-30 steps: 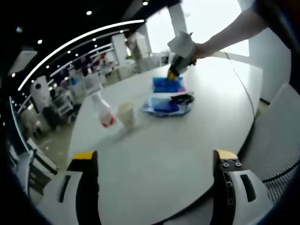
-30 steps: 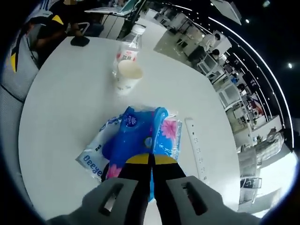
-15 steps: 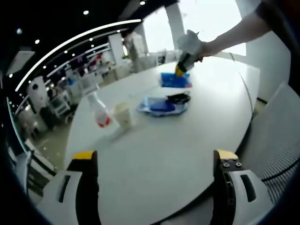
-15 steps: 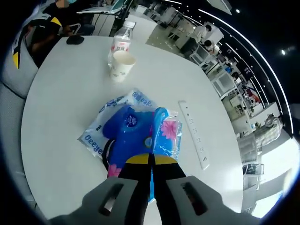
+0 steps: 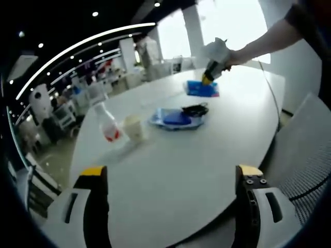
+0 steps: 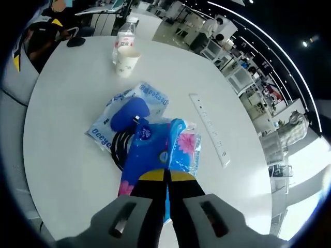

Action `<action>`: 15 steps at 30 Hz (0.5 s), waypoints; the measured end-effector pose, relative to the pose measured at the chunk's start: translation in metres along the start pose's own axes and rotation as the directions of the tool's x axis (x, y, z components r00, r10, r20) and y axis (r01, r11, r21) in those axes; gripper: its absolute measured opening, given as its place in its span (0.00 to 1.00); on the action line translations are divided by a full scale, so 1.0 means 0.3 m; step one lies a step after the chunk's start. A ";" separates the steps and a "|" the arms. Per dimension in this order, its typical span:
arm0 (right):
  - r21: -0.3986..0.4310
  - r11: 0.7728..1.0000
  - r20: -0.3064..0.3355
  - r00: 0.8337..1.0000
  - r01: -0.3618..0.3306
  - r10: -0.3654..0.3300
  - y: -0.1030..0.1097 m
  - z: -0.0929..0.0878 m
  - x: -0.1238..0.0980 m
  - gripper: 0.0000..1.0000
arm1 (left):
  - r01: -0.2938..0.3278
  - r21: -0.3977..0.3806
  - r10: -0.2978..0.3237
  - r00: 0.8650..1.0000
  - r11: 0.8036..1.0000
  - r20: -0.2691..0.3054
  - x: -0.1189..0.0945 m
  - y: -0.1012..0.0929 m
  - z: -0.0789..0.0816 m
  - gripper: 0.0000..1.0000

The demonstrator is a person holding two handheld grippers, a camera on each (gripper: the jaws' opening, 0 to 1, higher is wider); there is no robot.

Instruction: Arrange the tabletop items into an orderly group along one side of the table until the central work area is clear of visible clutter.

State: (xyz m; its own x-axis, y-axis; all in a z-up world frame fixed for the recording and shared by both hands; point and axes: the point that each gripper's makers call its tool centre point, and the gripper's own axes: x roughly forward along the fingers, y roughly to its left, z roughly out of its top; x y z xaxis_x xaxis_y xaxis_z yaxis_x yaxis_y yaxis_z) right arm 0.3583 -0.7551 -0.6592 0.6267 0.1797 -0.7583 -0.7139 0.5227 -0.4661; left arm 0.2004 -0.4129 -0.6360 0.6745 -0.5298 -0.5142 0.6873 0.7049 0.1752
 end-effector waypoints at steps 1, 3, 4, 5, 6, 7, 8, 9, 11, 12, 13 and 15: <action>0.006 1.000 -0.004 1.000 0.003 -0.003 -0.001 -0.011 -0.005 0.00 | 0.002 0.001 -0.002 1.000 1.000 0.000 0.000 -0.001 -0.001 0.99; 0.012 1.000 -0.010 1.000 0.007 -0.007 -0.003 -0.026 -0.011 0.00 | 0.004 0.000 -0.004 1.000 1.000 0.002 -0.001 -0.003 -0.001 0.99; 0.019 1.000 -0.013 1.000 0.009 -0.009 -0.003 -0.036 -0.014 0.00 | 0.007 -0.001 -0.007 1.000 1.000 -0.001 -0.001 -0.005 -0.003 0.99; 0.023 1.000 -0.016 1.000 0.010 -0.010 -0.002 -0.044 -0.016 0.00 | 0.009 0.000 -0.009 1.000 1.000 -0.002 -0.001 -0.006 -0.004 0.99; 0.028 1.000 -0.020 1.000 0.014 -0.013 -0.002 -0.055 -0.018 0.00 | 0.012 0.001 -0.012 1.000 1.000 -0.003 -0.001 -0.009 -0.005 0.99; 0.033 0.999 -0.024 1.000 0.014 -0.014 -0.001 -0.063 -0.019 0.00 | 0.014 0.004 -0.014 1.000 1.000 -0.003 -0.001 -0.010 -0.005 0.99; 0.039 0.999 -0.029 0.999 0.015 -0.014 0.001 -0.075 -0.021 0.00 | 0.016 0.006 -0.016 1.000 1.000 -0.003 -0.001 -0.012 -0.006 0.99; 0.043 0.999 -0.032 0.999 0.015 -0.014 0.004 -0.083 -0.022 0.00 | 0.018 0.007 -0.018 1.000 1.000 -0.004 -0.002 -0.014 -0.006 0.99; 0.051 0.999 -0.040 0.999 0.016 -0.014 0.010 -0.102 -0.024 0.00 | 0.020 0.007 -0.020 1.000 1.000 -0.005 -0.002 -0.015 -0.007 0.99; 0.055 0.998 -0.043 0.999 0.016 -0.014 0.012 -0.110 -0.025 0.00 | 0.021 0.007 -0.021 1.000 1.000 -0.005 -0.002 -0.016 -0.008 0.99; 0.058 0.998 -0.046 0.999 0.016 -0.014 0.015 -0.118 -0.026 0.00 | 0.021 0.006 -0.021 1.000 1.000 -0.004 -0.002 -0.016 -0.007 0.99; 0.067 0.998 -0.056 0.998 0.016 -0.013 0.020 -0.141 -0.027 0.00 | 0.023 0.001 -0.023 1.000 1.000 -0.002 -0.002 -0.016 -0.007 0.99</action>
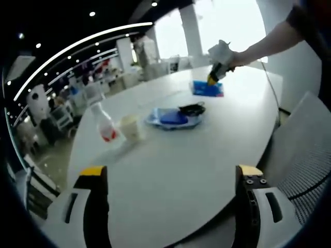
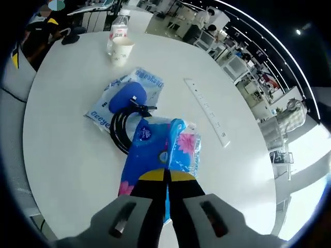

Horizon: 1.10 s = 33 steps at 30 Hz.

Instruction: Arrange the tabletop items into an orderly group along one side of the table until the central work area is clear of visible clutter.

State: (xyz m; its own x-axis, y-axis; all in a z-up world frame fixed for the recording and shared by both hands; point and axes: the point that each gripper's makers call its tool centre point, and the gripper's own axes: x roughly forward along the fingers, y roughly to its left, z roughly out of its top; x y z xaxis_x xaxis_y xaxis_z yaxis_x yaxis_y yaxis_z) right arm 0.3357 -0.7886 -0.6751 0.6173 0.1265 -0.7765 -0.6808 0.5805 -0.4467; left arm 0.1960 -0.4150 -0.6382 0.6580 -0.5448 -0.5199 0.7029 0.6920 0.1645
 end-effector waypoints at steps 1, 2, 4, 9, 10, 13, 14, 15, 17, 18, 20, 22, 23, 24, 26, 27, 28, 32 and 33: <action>0.006 1.000 -0.006 1.000 0.000 0.000 0.001 -0.015 0.002 0.00 | 0.000 -0.001 0.000 1.000 1.000 0.000 0.000 0.000 0.000 0.99; 0.014 1.000 -0.015 1.000 0.000 0.000 0.002 -0.032 0.003 0.00 | 0.000 -0.002 0.000 1.000 1.000 0.002 0.000 0.001 0.001 0.99; 0.025 1.000 -0.025 1.000 0.000 0.001 0.004 -0.052 0.005 0.00 | 0.001 -0.004 -0.001 1.000 1.000 0.001 0.001 0.000 0.001 0.99; 0.052 0.999 -0.052 0.999 -0.003 0.005 0.015 -0.103 0.015 0.00 | -0.001 -0.006 0.001 1.000 1.000 -0.001 0.002 0.000 -0.002 0.99; 0.054 0.999 -0.056 0.998 -0.004 0.007 0.018 -0.110 0.018 0.00 | -0.001 -0.006 0.001 1.000 1.000 -0.002 0.003 0.001 -0.003 0.99; 0.065 0.998 -0.067 0.998 -0.009 0.013 0.031 -0.133 0.027 0.00 | 0.000 -0.005 0.000 1.000 1.000 -0.006 0.003 -0.001 -0.005 0.99; 0.066 0.998 -0.069 0.998 -0.009 0.014 0.033 -0.138 0.030 0.00 | 0.000 -0.005 0.000 1.000 1.000 -0.008 0.003 -0.001 -0.005 0.99; 0.068 0.998 -0.072 0.997 -0.010 0.015 0.036 -0.144 0.032 0.00 | 0.000 -0.005 0.000 1.000 1.000 -0.008 0.003 -0.001 -0.006 0.99; 0.076 0.997 -0.079 0.997 -0.015 0.021 0.043 -0.158 0.038 0.00 | 0.001 -0.006 -0.001 1.000 1.000 -0.007 0.004 -0.001 -0.006 0.99; 0.079 0.997 -0.084 0.996 -0.015 0.022 0.046 -0.166 0.041 0.00 | 0.003 -0.007 -0.003 1.000 1.000 -0.006 0.004 -0.002 -0.006 0.99; 0.086 0.996 -0.089 0.996 -0.019 0.027 0.050 -0.177 0.045 0.00 | 0.003 -0.006 -0.003 1.000 1.000 -0.009 0.005 -0.002 -0.007 0.99; 0.090 0.996 -0.095 0.995 -0.021 0.030 0.054 -0.189 0.049 0.00 | 0.003 -0.008 -0.003 1.000 1.000 -0.009 0.005 -0.001 -0.008 0.99; 0.094 0.995 -0.098 0.995 -0.023 0.032 0.056 -0.195 0.051 0.00 | 0.002 -0.011 -0.002 1.000 1.000 -0.010 0.006 0.000 -0.009 0.99; 0.095 0.995 -0.100 0.994 -0.022 0.032 0.057 -0.199 0.052 0.00 | -0.002 -0.012 0.002 1.000 1.000 -0.017 0.006 0.003 -0.013 0.99; 0.105 0.994 -0.109 0.993 -0.025 0.036 0.059 -0.212 0.055 0.00 | -0.002 -0.015 0.002 1.000 1.000 -0.021 0.007 0.004 -0.016 0.99; 0.108 0.994 -0.113 0.993 -0.024 0.037 0.060 -0.220 0.056 0.00 | -0.002 -0.016 0.002 1.000 1.000 -0.019 0.007 0.004 -0.015 0.99; 0.108 0.994 -0.116 0.993 -0.023 0.035 0.059 -0.224 0.056 0.00 | -0.003 -0.016 0.003 1.000 1.000 -0.019 0.007 0.004 -0.014 0.99; 0.125 0.992 -0.133 0.990 -0.022 0.038 0.061 -0.244 0.056 0.00 | -0.003 -0.021 0.003 1.000 1.000 -0.024 0.007 0.006 -0.019 0.99; 0.127 0.992 -0.138 0.990 -0.020 0.038 0.062 -0.248 0.057 0.00 | -0.003 -0.021 0.002 1.000 1.000 -0.026 0.007 0.006 -0.020 0.99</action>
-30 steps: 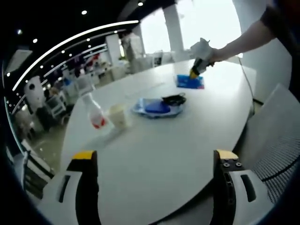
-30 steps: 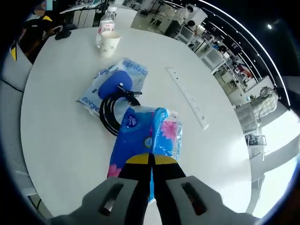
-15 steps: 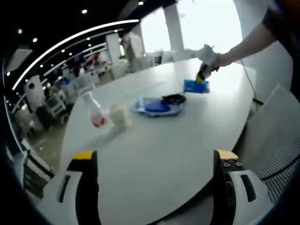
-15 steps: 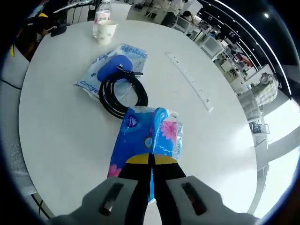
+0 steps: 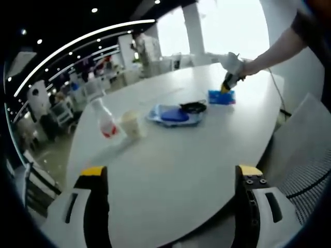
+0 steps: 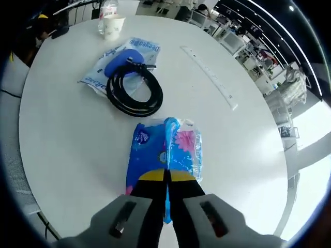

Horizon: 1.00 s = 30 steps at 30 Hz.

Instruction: Arrange the tabletop items into an orderly group along one side of the table until the central work area is clear of visible clutter.

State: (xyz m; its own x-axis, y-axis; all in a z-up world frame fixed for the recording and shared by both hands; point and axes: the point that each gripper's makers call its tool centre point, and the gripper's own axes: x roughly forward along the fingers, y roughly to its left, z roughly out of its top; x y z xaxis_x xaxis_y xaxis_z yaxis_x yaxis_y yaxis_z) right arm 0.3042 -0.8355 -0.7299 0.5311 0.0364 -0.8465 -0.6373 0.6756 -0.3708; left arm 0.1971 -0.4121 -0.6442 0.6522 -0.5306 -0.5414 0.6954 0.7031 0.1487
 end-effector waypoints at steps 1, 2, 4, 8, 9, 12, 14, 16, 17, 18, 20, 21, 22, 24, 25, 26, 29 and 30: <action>0.001 1.000 -0.007 1.000 0.003 -0.003 0.001 -0.006 0.003 0.00 | 0.000 0.001 0.000 1.000 1.000 0.000 0.000 0.001 -0.001 0.99; 0.002 1.000 -0.010 1.000 0.004 -0.004 0.001 -0.009 0.004 0.00 | 0.000 0.001 0.000 1.000 1.000 0.000 0.000 0.001 0.000 0.99; 0.011 1.000 -0.013 1.000 0.008 -0.008 0.001 -0.014 0.007 0.00 | -0.003 0.000 0.003 1.000 1.000 0.001 0.000 0.003 0.001 0.99; 0.020 1.000 -0.016 1.000 0.015 -0.015 0.004 -0.017 0.009 0.04 | -0.003 -0.004 0.003 1.000 1.000 0.002 0.001 0.006 0.001 0.99; 0.022 1.000 -0.014 1.000 0.016 -0.015 0.004 -0.015 0.009 0.07 | 0.000 -0.004 0.000 1.000 1.000 0.000 0.001 0.005 -0.001 0.99; 0.023 0.999 -0.008 1.000 0.024 -0.024 0.001 -0.010 0.005 0.11 | 0.000 -0.001 0.000 1.000 1.000 0.002 0.001 0.005 0.001 0.99; 0.027 0.999 -0.002 1.000 0.026 -0.026 -0.001 -0.006 0.001 0.15 | 0.000 -0.005 0.000 1.000 1.000 0.004 0.002 0.006 0.002 0.99; 0.028 0.999 0.002 1.000 0.029 -0.029 -0.004 -0.003 -0.003 0.18 | -0.001 -0.005 0.001 1.000 1.000 0.005 0.002 0.007 0.003 0.99; 0.023 0.999 0.010 0.999 0.035 -0.035 -0.008 0.002 -0.006 0.20 | 0.001 -0.007 -0.001 1.000 1.000 0.004 0.002 0.006 0.002 0.98; 0.018 0.999 0.022 0.999 0.040 -0.040 -0.011 0.008 -0.009 0.21 | 0.001 -0.008 -0.001 1.000 1.000 0.003 0.002 0.006 0.002 0.98; 0.018 0.999 0.044 0.999 0.032 -0.032 -0.007 0.020 -0.013 0.24 | 0.001 -0.007 -0.001 1.000 1.000 0.004 0.002 0.006 0.003 0.98; 0.016 0.999 0.050 0.998 0.028 -0.029 -0.004 0.025 -0.015 0.25 | 0.001 -0.007 -0.001 1.000 1.000 0.006 0.002 0.006 0.004 0.98; 0.010 1.000 0.054 0.998 0.027 -0.028 -0.002 0.030 -0.019 0.26 | 0.001 -0.006 -0.001 1.000 1.000 0.006 0.002 0.006 0.004 0.98; 0.003 1.000 0.074 0.997 0.024 -0.024 -0.001 0.045 -0.019 0.28 | 0.001 -0.005 -0.001 1.000 1.000 0.005 0.003 0.006 0.004 0.98; 0.005 1.000 0.085 0.996 0.017 -0.017 0.004 0.053 -0.020 0.29 | 0.002 -0.005 -0.002 1.000 1.000 0.004 0.003 0.006 0.004 0.98; 0.027 1.000 0.125 0.992 -0.014 0.011 0.023 0.078 -0.020 0.32 | 0.003 -0.003 -0.003 1.000 1.000 0.002 0.005 0.005 0.003 0.98; 0.015 1.000 0.137 0.990 -0.027 0.025 0.050 0.102 -0.033 0.37 | 0.003 0.000 -0.003 1.000 1.000 0.002 0.005 0.005 0.003 0.98; 0.009 0.999 0.138 0.990 -0.033 0.032 0.059 0.108 -0.032 0.38 | 0.002 -0.001 -0.002 1.000 1.000 0.001 0.006 0.006 0.003 0.98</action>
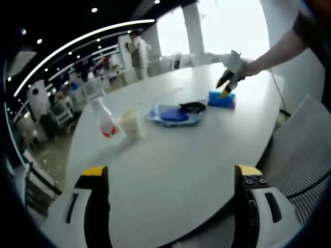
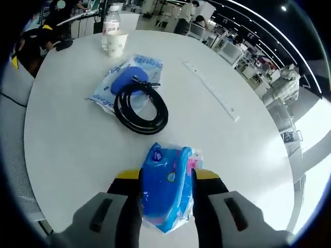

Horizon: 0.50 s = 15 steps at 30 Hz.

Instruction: Arrange the tabletop items into an orderly group along one side of the table until the central work area is clear of visible clutter.

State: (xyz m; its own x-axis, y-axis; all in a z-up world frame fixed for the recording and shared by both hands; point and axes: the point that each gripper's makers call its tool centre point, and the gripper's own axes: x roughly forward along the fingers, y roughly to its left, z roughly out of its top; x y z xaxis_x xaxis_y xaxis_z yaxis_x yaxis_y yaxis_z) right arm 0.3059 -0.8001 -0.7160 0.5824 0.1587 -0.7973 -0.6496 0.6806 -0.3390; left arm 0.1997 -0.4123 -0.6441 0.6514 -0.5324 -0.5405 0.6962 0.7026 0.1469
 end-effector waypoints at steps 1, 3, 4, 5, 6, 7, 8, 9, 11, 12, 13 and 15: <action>-0.008 1.000 0.002 1.000 -0.004 0.004 0.008 0.006 0.001 0.38 | -0.001 -0.001 0.001 1.000 1.000 -0.001 0.000 0.001 -0.001 0.98; -0.022 1.000 0.007 1.000 -0.022 0.022 0.029 0.020 0.007 0.40 | -0.005 -0.003 0.005 1.000 1.000 -0.001 0.000 0.004 0.000 0.98; -0.026 0.999 0.008 1.000 -0.029 0.030 0.036 0.025 0.009 0.40 | -0.007 -0.004 0.007 1.000 1.000 0.000 0.000 0.005 0.000 0.98; -0.035 0.999 0.006 0.999 -0.037 0.037 0.040 0.025 0.015 0.41 | -0.009 -0.006 0.009 1.000 1.000 0.000 -0.001 0.006 0.000 0.98; -0.041 0.998 0.006 0.999 -0.040 0.040 0.038 0.024 0.019 0.41 | -0.010 -0.006 0.010 1.000 1.000 0.000 -0.001 0.006 0.000 0.98; -0.048 0.998 0.008 0.999 -0.047 0.048 0.040 0.028 0.026 0.42 | -0.012 -0.005 0.012 1.000 1.000 0.000 -0.001 0.006 0.000 0.98; -0.049 0.997 0.011 0.999 -0.051 0.052 0.041 0.033 0.029 0.42 | -0.012 -0.005 0.012 1.000 1.000 0.001 -0.001 0.006 0.000 0.98; -0.052 0.997 0.016 0.998 -0.058 0.059 0.041 0.040 0.037 0.43 | -0.013 -0.005 0.013 1.000 1.000 0.002 -0.001 0.006 0.001 0.98; -0.063 0.996 0.029 0.997 -0.069 0.071 0.047 0.053 0.044 0.44 | -0.012 -0.005 0.012 1.000 1.000 0.001 -0.001 0.006 0.001 0.98; -0.071 0.995 0.038 0.996 -0.073 0.076 0.047 0.060 0.049 0.45 | -0.013 -0.004 0.013 1.000 1.000 0.000 -0.001 0.006 0.000 0.98; -0.101 0.992 0.061 0.995 -0.076 0.083 0.050 0.078 0.056 0.45 | -0.013 -0.001 0.013 1.000 1.000 -0.002 0.000 0.005 -0.001 0.98; -0.146 0.986 0.081 0.993 -0.078 0.091 0.059 0.100 0.064 0.45 | -0.011 0.004 0.011 1.000 1.000 -0.007 0.000 0.004 -0.005 0.98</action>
State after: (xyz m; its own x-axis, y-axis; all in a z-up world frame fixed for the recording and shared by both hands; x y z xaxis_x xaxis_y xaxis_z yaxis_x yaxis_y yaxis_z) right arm 0.3202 -0.7634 -0.7224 0.5588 0.2777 -0.7814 -0.7575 0.5544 -0.3447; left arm 0.2002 -0.4109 -0.6451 0.6568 -0.5215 -0.5447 0.6902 0.7067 0.1557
